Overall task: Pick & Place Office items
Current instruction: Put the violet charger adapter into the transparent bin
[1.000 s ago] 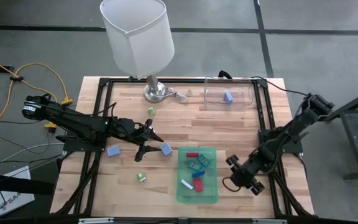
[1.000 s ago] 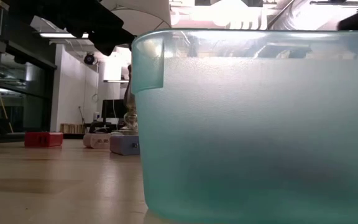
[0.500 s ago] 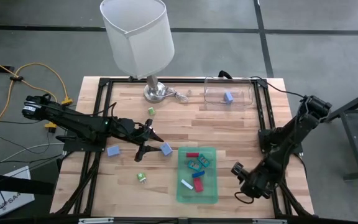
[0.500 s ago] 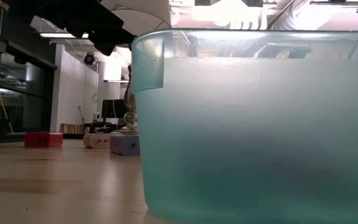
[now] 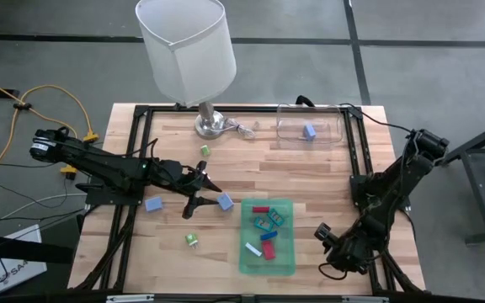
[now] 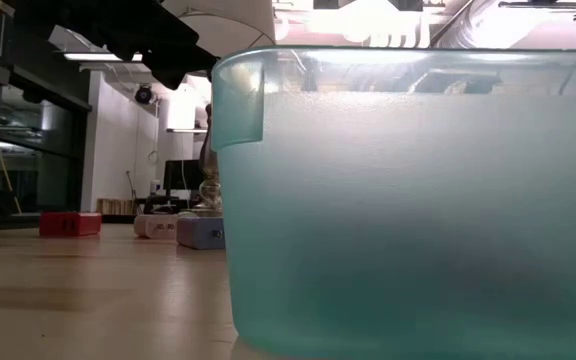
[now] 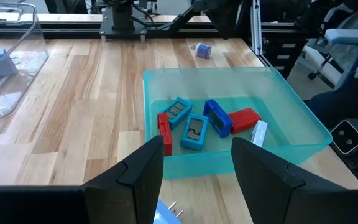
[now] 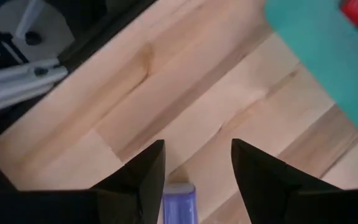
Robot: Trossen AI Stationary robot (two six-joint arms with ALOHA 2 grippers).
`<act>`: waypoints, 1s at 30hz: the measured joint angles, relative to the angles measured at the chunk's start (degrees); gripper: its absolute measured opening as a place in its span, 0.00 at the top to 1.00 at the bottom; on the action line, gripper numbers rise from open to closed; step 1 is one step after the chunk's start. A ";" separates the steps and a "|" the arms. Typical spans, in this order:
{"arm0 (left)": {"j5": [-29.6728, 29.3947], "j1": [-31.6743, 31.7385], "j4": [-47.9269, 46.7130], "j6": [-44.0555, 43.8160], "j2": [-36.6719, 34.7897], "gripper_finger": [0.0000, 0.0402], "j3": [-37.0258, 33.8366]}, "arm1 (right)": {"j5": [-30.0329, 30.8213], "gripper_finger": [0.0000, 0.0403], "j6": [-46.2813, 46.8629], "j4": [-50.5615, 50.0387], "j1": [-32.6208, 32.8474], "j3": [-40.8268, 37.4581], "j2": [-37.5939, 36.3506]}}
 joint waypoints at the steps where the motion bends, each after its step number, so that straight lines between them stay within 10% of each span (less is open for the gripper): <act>1: 0.01 0.00 0.00 0.01 0.00 0.54 0.00 | 0.02 0.57 0.00 0.43 0.00 0.00 0.00; 30: 0.01 0.00 -0.01 0.01 -0.01 0.54 0.00 | 4.08 0.43 4.52 -5.15 6.61 -2.36 -0.04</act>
